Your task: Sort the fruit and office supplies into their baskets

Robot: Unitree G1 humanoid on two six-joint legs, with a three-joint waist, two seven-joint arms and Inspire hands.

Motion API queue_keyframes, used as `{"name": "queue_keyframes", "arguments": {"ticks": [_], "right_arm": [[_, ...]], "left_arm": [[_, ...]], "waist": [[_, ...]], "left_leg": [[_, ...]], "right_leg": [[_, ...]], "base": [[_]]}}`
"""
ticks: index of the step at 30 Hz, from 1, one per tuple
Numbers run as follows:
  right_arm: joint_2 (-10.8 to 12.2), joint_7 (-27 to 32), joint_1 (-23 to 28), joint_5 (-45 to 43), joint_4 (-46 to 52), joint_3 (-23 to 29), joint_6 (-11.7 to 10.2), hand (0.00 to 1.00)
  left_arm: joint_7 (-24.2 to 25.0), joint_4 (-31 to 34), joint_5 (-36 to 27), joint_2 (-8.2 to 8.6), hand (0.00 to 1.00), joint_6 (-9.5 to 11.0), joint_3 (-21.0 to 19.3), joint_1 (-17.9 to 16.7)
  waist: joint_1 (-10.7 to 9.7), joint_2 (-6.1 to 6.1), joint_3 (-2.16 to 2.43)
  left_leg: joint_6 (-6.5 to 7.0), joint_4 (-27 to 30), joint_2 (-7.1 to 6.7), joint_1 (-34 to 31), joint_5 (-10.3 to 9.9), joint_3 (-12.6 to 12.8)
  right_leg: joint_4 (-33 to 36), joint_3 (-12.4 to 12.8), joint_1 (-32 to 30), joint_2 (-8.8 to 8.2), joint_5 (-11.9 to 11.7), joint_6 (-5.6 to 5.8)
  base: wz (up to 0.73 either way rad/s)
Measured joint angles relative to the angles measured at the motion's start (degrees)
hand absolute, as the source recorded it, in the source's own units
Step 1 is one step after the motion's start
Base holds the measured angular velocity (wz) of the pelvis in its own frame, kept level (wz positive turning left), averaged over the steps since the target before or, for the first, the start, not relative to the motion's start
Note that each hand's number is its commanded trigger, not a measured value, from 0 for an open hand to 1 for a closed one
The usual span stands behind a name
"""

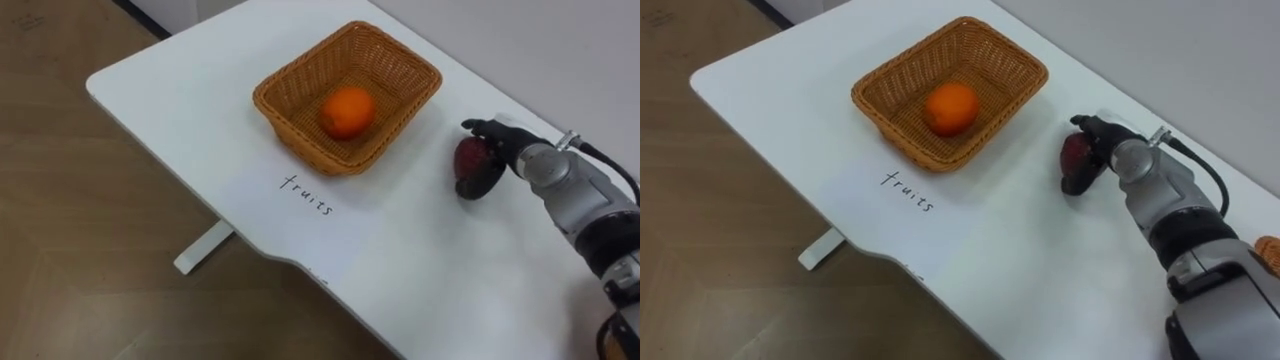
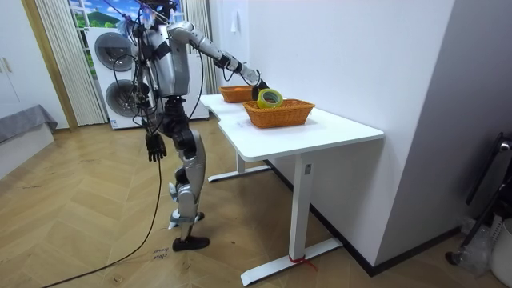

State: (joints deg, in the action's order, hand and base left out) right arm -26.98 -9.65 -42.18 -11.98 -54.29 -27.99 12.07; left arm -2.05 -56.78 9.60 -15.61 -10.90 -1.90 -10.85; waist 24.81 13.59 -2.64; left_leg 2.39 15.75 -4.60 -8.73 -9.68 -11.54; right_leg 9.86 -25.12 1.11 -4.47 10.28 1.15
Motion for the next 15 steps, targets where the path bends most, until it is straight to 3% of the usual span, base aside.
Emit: {"name": "queue_keyframes", "arguments": {"ticks": [2, 3, 4, 15], "right_arm": [[-0.08, -0.03, 0.00, 0.00, -0.20, 0.03, 0.07, 0.00], [-0.09, -0.07, -0.01, 0.00, -0.20, 0.03, 0.07, 0.19], [-0.09, -0.08, -0.02, 0.00, -0.20, 0.03, 0.06, 1.00], [-0.44, 2.02, 0.00, -0.05, -0.05, 0.02, -0.28, 1.00]], "left_arm": [[0.00, -0.09, 0.01, -0.18, 0.00, -0.08, 0.00, 0.00], [0.00, -0.10, 0.01, -0.32, 0.00, -0.18, 0.00, 0.00], [-0.01, -0.11, 0.01, -0.47, 0.00, -0.33, 0.00, 0.00], [-0.16, -0.88, -0.03, -0.93, 0.00, -0.40, 0.52, -0.04]], "waist": [[0.48, 0.00, 0.00], [0.71, 0.00, 0.00], [0.86, -0.01, 0.01], [0.78, -0.11, 0.03]], "left_leg": [[0.00, 0.00, 0.01, 0.02, 0.00, 0.04], [0.00, -0.01, 0.01, 0.01, 0.00, 0.03], [0.00, -0.02, 0.01, 0.02, 0.00, 0.02], [0.00, -0.01, 0.03, 0.09, 0.00, 0.00]], "right_leg": [[-0.01, 0.10, -0.02, 0.01, -0.02, -0.01], [-0.04, 0.09, -0.02, 0.02, -0.03, -0.02], [-0.04, 0.05, -0.01, 0.03, -0.03, -0.02], [-0.10, 0.06, 0.03, 0.05, -0.04, -0.01]], "base": [[-0.02], [0.00], [0.00], [0.00]]}}
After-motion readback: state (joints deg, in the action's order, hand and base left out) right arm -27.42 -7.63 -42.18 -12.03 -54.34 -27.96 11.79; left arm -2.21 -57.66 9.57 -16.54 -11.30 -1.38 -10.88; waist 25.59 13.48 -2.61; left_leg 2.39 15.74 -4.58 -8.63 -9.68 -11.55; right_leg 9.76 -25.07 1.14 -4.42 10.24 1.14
